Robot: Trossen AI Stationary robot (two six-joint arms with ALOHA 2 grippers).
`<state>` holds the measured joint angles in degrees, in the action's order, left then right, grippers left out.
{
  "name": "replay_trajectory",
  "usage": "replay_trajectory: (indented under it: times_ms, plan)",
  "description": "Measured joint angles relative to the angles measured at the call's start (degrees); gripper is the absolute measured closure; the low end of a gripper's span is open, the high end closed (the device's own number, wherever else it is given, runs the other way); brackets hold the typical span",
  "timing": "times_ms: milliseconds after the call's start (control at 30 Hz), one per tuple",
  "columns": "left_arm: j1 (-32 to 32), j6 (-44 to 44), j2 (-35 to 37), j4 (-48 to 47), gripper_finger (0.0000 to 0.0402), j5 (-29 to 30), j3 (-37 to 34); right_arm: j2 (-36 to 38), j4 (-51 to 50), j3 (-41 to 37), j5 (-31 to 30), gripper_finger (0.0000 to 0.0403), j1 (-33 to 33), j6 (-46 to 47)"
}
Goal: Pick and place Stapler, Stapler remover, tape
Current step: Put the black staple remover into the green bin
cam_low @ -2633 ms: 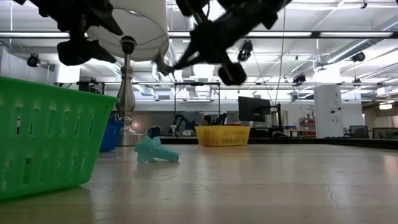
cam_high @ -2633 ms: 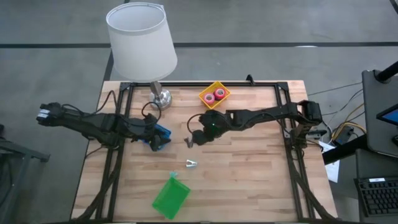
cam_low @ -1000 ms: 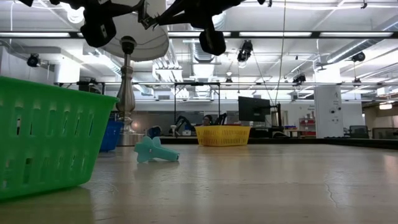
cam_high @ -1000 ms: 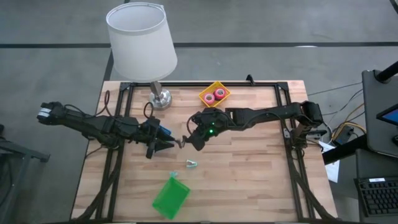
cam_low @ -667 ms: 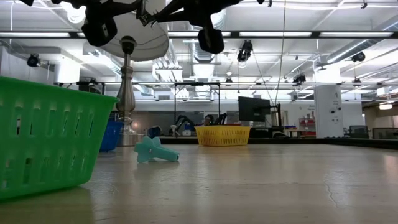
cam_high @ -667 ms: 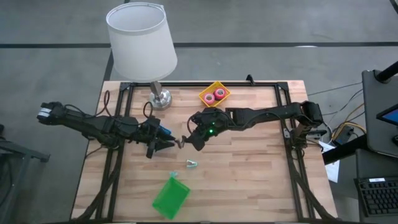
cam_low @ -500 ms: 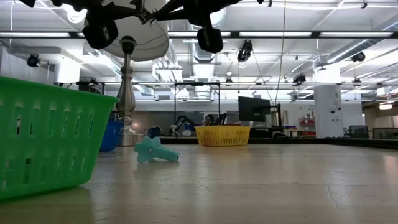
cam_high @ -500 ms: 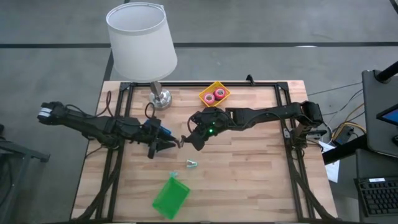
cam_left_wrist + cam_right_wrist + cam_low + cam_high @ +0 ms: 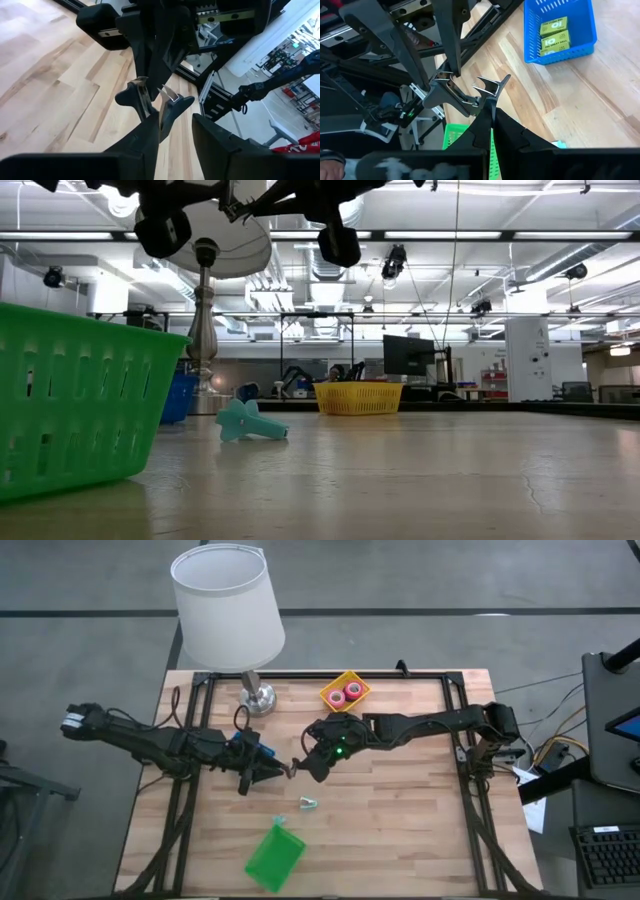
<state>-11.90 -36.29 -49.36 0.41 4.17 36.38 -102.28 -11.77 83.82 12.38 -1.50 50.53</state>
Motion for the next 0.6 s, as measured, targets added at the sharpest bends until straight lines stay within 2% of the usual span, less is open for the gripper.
replay_trajectory:
  times_ms: [233,500,600]
  plan:
    - [0.02,-0.39,-0.03,-0.01,0.0316,-0.15,0.0,-0.02,0.08,-0.03,0.16,0.0394,0.0,0.04]
    - [0.02,0.17,-0.11,0.0,0.0384,0.22,0.0,-0.02,0.17,-0.01,0.2,0.0394,0.0,0.26]
    - [0.02,0.24,-0.11,0.11,0.0394,0.22,0.0,-0.02,0.2,0.02,0.25,0.0394,0.0,0.24]
